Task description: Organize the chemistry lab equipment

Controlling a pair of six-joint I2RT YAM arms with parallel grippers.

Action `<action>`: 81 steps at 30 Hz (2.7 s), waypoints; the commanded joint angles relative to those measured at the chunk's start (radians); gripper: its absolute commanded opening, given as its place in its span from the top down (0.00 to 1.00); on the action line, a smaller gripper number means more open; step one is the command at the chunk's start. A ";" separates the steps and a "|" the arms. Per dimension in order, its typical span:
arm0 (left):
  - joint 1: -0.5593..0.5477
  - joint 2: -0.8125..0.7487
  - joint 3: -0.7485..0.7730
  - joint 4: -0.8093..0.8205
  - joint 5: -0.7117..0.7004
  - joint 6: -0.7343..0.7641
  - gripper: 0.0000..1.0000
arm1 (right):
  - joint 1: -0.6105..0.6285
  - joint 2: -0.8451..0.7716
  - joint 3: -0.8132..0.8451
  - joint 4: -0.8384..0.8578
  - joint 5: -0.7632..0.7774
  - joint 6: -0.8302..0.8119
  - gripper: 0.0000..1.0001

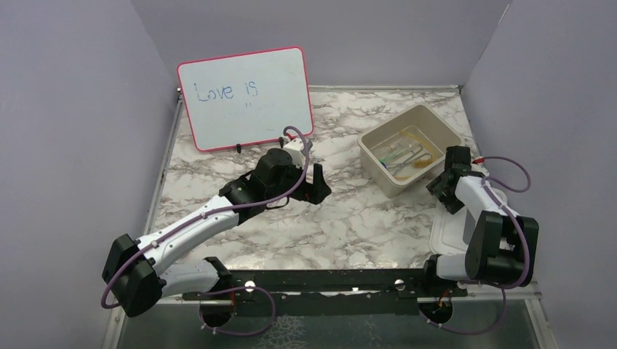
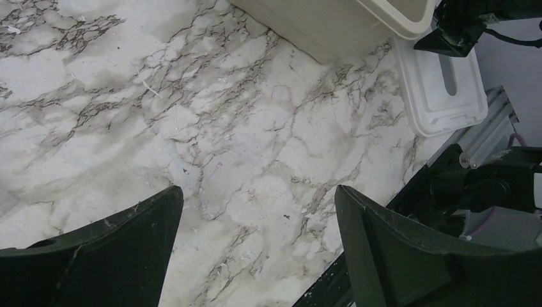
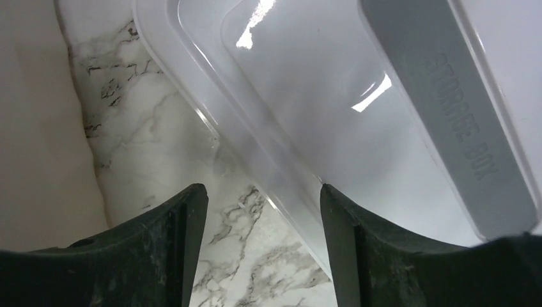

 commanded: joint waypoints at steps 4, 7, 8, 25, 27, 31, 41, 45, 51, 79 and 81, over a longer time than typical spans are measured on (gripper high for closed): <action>-0.003 0.033 0.088 -0.026 0.024 0.020 0.10 | -0.004 0.073 0.005 0.124 0.002 0.030 0.32; -0.003 0.049 0.115 -0.048 0.013 0.020 0.10 | -0.005 0.144 0.003 0.165 -0.067 0.027 0.37; -0.003 0.053 0.121 -0.053 0.008 0.020 0.10 | -0.004 0.162 -0.001 0.183 -0.085 0.023 0.40; -0.003 0.099 0.127 -0.026 0.013 -0.042 0.15 | -0.004 0.191 0.024 0.254 -0.192 -0.013 0.92; -0.002 0.104 0.109 0.006 0.032 -0.055 0.16 | -0.004 0.172 0.030 0.243 -0.203 -0.014 0.96; -0.003 0.113 0.072 0.079 0.082 -0.093 0.17 | -0.004 0.132 0.041 0.213 -0.243 -0.019 0.99; -0.004 0.101 0.024 0.150 0.111 -0.104 0.18 | -0.004 0.081 0.075 0.150 -0.247 -0.026 0.99; -0.003 0.102 0.011 0.171 0.114 -0.105 0.18 | -0.005 0.061 0.061 0.132 -0.232 -0.038 0.99; -0.015 0.133 -0.009 0.290 0.178 -0.156 0.18 | -0.004 -0.076 0.055 0.081 -0.211 -0.052 0.99; -0.316 0.583 0.172 0.649 -0.082 -0.357 0.17 | -0.004 -0.448 0.074 -0.030 -0.274 0.003 0.99; -0.316 0.584 0.162 0.618 -0.126 -0.350 0.17 | -0.004 -0.399 0.047 -0.029 -0.284 -0.019 0.90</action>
